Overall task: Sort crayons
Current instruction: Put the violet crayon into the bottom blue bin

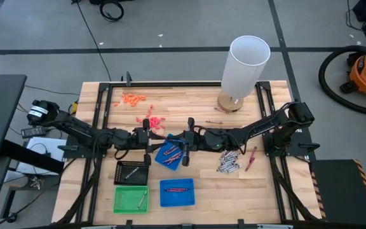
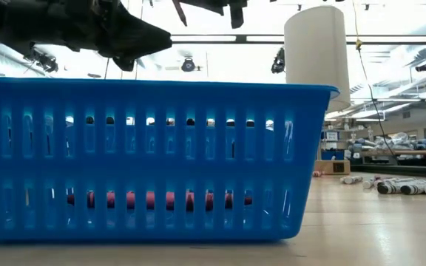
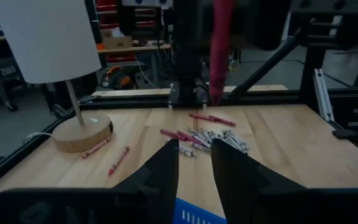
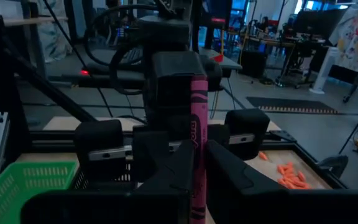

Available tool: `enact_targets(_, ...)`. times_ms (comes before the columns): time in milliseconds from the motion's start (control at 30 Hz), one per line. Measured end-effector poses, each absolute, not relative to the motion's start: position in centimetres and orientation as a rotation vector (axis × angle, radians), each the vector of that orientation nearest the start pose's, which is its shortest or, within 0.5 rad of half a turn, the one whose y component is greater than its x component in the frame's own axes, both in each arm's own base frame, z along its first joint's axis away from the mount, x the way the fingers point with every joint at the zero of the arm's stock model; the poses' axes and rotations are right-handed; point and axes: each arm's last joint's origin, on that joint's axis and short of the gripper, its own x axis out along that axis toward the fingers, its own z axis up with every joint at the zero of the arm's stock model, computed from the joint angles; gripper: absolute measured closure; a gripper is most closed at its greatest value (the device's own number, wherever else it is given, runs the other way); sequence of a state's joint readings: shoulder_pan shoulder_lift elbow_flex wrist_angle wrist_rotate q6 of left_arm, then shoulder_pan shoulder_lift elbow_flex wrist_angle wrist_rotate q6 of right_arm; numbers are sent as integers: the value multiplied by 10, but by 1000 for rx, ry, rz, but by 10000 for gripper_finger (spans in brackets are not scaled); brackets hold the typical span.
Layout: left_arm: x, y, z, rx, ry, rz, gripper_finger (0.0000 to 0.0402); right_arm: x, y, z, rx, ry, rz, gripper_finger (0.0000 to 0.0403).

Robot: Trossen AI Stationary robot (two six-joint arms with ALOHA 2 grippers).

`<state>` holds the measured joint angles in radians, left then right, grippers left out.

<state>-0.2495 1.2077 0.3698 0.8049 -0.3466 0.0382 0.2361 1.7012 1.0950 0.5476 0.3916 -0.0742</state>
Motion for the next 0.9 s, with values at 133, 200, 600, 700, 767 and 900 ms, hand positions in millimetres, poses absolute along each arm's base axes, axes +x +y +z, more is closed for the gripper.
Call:
enact_targets(133,228,-48,206,34,-10,85,297,376,80,272,-99,41,-151,364)
enact_targets(200,230,-49,206,28,-32,81,297,376,80,272,-102,43,-150,364)
enact_targets(600,240,-48,206,42,-101,96,253,376,80,272,-109,43,-150,364)
enact_targets(700,246,-50,209,55,-106,82,230,376,80,272,-110,44,-150,364)
enact_targets(767,251,-52,212,75,-108,71,220,376,80,272,-110,45,-150,364)
enact_targets(900,254,-53,216,89,-123,73,215,376,80,271,-112,50,-149,364)
